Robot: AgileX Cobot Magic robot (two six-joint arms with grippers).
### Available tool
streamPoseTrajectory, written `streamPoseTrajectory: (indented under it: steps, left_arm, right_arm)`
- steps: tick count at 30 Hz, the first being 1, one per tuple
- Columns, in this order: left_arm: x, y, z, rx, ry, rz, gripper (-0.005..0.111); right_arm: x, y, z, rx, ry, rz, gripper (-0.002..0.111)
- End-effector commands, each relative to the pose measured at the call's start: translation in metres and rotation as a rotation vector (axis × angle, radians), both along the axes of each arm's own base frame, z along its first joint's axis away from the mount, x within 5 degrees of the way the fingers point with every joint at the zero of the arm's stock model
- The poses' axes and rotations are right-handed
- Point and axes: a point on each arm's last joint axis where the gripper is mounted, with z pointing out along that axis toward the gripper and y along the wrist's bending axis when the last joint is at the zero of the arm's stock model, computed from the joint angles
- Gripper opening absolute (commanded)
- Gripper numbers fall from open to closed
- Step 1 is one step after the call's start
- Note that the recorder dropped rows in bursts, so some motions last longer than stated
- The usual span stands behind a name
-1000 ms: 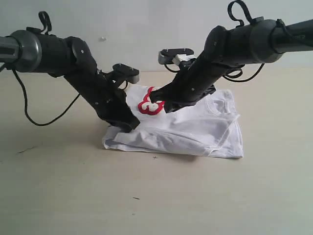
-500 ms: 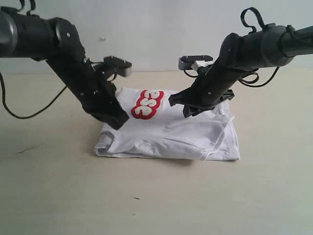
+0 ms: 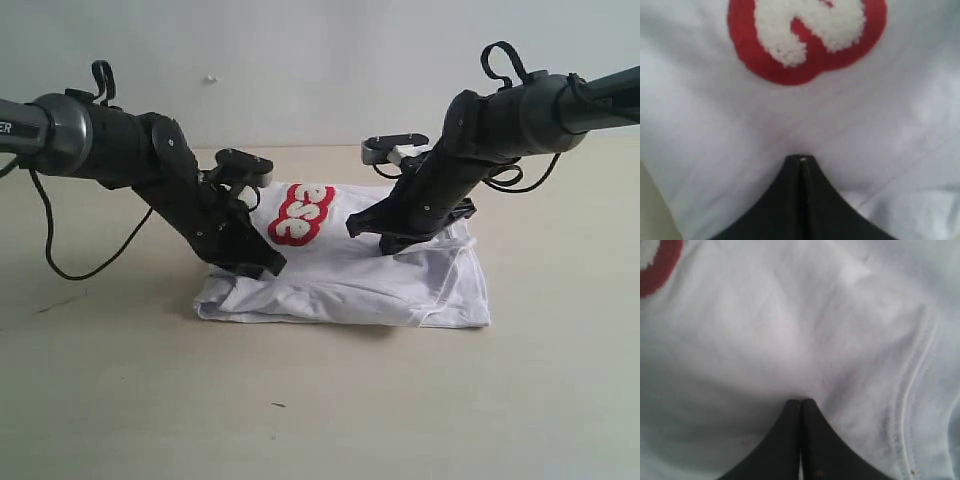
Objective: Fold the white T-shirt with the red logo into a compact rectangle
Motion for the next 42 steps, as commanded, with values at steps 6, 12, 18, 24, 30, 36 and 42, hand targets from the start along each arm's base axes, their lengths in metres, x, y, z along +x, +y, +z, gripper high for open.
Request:
streamPoseTrajectory:
  steps: [6,12,18,24,30,36,42]
  left_arm:
    - [-0.036,0.016,-0.01,0.108,0.19,-0.071,0.0]
    - [-0.038,0.02,0.03,0.064,0.056,-0.05,0.0]
    - [-0.034,0.028,0.06,0.016,-0.016,-0.008,0.0]
    - [-0.034,0.037,0.069,0.003,-0.034,0.019,0.0]
    - [-0.033,0.042,0.069,0.005,-0.039,0.028,0.0]
    - [-0.035,0.042,0.07,-0.005,-0.034,0.034,0.0]
    - [-0.036,0.042,0.086,-0.031,-0.08,0.045,0.0]
  right_arm:
    - [-0.011,0.01,-0.001,0.02,0.099,0.046,0.0]
    - [-0.018,0.021,-0.001,0.043,0.106,0.07,0.0]
    - [-0.024,0.022,0.005,0.066,0.077,0.064,0.0]
    - [-0.023,0.022,0.029,0.072,0.018,0.068,0.0]
    - [-0.024,0.021,0.065,0.087,-0.071,0.068,0.0]
    - [-0.026,0.021,0.073,0.091,-0.084,0.058,0.0]
    - [-0.029,0.012,0.035,0.013,-0.078,0.015,0.0]
